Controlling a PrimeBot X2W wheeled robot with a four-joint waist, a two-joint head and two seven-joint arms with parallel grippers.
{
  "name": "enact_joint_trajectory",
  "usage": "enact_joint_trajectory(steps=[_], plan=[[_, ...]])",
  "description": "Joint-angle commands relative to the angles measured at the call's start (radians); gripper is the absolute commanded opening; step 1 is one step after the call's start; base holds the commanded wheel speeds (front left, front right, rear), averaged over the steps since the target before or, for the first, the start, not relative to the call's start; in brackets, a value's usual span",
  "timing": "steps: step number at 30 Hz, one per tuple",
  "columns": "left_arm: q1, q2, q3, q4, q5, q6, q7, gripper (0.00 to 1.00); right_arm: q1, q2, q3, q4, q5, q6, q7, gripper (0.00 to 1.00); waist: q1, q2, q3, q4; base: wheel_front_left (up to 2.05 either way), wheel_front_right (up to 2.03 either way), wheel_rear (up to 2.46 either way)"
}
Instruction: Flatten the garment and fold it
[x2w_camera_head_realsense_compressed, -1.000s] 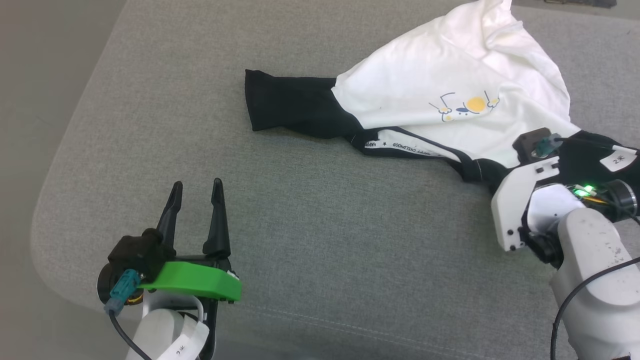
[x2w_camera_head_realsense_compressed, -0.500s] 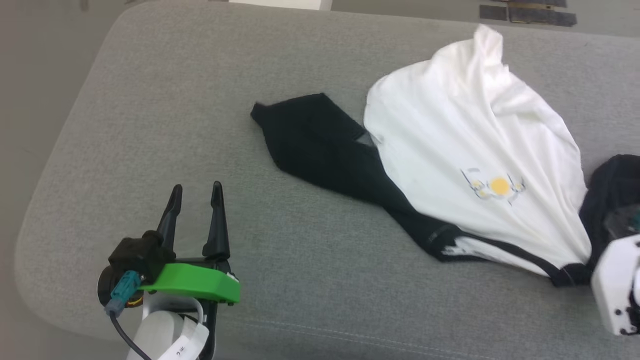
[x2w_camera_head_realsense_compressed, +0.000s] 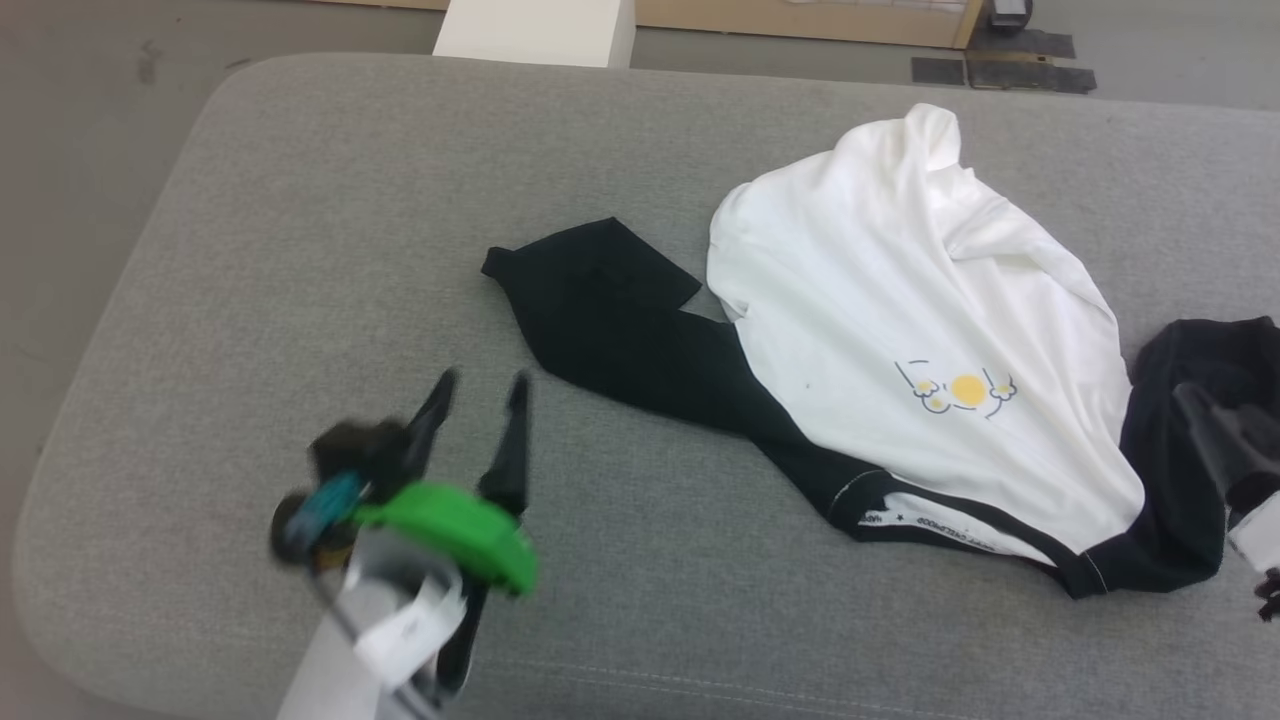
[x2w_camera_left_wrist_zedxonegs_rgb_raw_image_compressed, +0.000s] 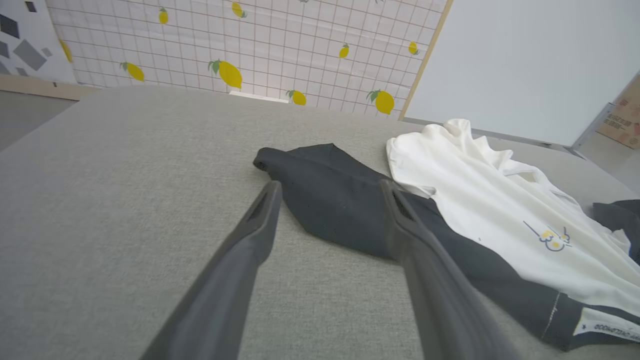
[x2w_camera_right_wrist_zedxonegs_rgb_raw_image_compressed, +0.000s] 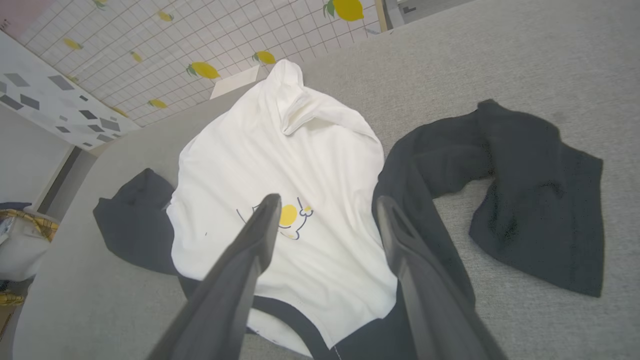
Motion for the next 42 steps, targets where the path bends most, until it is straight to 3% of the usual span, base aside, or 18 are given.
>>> enact_joint_trajectory(steps=[1, 5, 12, 18, 27, 28, 29, 30, 34, 42], plan=[[-0.073, 0.004, -0.023, 0.011, -0.011, -0.014, 0.032, 1.0, -0.025, 0.024, -0.024, -0.01, -0.017, -0.002, -0.023, 1.0, 0.0, 0.0, 0.002, -0.014, 0.0, 0.0, 0.0], [-0.252, 0.007, -0.09, 0.106, -0.045, -0.032, 0.191, 1.0, -0.05, 0.056, -0.039, -0.014, -0.071, -0.002, -0.047, 1.0, 0.0, 0.0, 0.03, -0.048, 0.0, 0.0, 0.0], [-0.586, -0.001, -0.202, 0.339, -0.123, -0.042, 0.532, 1.0, -0.098, 0.087, 0.021, -0.01, -0.09, -0.002, -0.051, 1.0, 0.0, 0.0, 0.133, -0.142, 0.0, 0.0, 0.0], [-0.748, -0.001, -0.276, 0.498, -0.127, -0.04, 0.807, 1.0, -0.121, 0.096, 0.041, 0.007, -0.088, -0.002, -0.07, 1.0, 0.0, 0.0, 0.211, -0.213, 0.0, 0.0, 0.0], [-0.794, 0.019, -0.329, 0.568, -0.124, -0.043, 0.892, 1.0, -0.125, 0.103, 0.025, 0.037, -0.083, -0.002, -0.105, 1.0, 0.0, 0.0, 0.265, -0.241, 0.0, 0.0, 0.0], [-0.791, 0.019, -0.331, 0.575, -0.129, -0.043, 0.898, 0.77, -0.127, 0.103, 0.025, 0.04, -0.083, -0.002, -0.108, 1.0, 0.0, 0.0, 0.267, -0.242, 0.0, 0.0, 0.0], [-0.79, 0.02, -0.332, 0.577, -0.132, -0.043, 0.899, 0.3, -0.129, 0.104, 0.024, 0.043, -0.083, -0.002, -0.111, 1.0, 0.0, 0.0, 0.269, -0.241, 0.0, 0.0, 0.0], [-0.791, 0.022, -0.331, 0.579, -0.135, -0.042, 0.896, 0.0, -0.131, 0.104, 0.024, 0.046, -0.084, -0.002, -0.113, 1.0, 0.0, 0.0, 0.271, -0.241, 0.0, 0.0, 0.0], [-0.817, 0.044, -0.295, 0.578, -0.147, -0.012, 0.86, 0.0, -0.14, 0.106, 0.031, 0.056, -0.088, -0.002, -0.118, 1.0, 0.0, 0.0, 0.28, -0.239, 0.0, 0.0, 0.0], [-0.92, 0.125, -0.222, 0.541, -0.09, 0.095, 0.584, 0.0, -0.163, 0.108, 0.088, 0.073, -0.088, -0.002, -0.118, 1.0, 0.0, 0.0, 0.32, -0.271, 0.0, 0.0, 0.0]])
